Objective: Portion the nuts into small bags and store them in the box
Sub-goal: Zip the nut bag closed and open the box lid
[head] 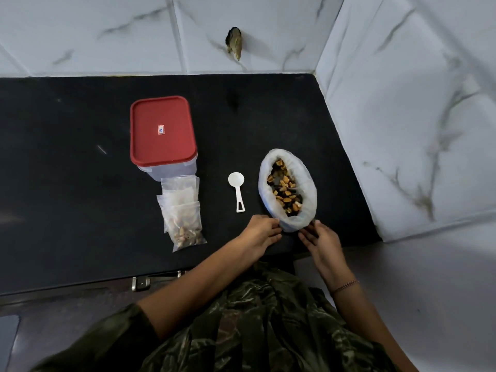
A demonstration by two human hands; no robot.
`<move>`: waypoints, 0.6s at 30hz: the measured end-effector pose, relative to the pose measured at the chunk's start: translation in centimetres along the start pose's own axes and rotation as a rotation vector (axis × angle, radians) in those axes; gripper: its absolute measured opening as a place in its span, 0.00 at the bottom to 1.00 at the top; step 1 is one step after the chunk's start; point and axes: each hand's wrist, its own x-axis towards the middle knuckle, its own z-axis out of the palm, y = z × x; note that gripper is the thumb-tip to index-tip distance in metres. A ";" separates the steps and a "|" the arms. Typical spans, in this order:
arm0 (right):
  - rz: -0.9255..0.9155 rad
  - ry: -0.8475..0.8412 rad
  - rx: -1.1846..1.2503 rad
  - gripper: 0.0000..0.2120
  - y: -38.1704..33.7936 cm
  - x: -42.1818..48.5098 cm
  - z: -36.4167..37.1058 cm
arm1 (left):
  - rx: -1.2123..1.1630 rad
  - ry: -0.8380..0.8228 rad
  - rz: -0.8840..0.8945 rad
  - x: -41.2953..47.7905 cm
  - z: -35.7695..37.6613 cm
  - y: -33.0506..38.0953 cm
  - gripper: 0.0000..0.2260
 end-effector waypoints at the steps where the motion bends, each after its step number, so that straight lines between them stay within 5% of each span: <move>1: 0.035 -0.047 0.020 0.13 -0.3 0.0 -0.1 | -0.002 -0.008 0.009 0.2 0.3 -0.1 0.05; 8: 0.173 -0.180 0.027 0.05 -1.6 0.5 -0.6 | -0.062 0.109 0.054 0.5 1.0 0.2 0.12; 13: 0.255 -0.284 0.066 0.11 -2.0 0.3 -0.2 | -0.020 0.203 0.097 0.6 1.4 0.6 0.16; 18: -0.043 -0.107 -0.095 0.19 -1.7 0.3 1.2 | 0.081 0.269 0.211 0.5 2.1 0.3 0.10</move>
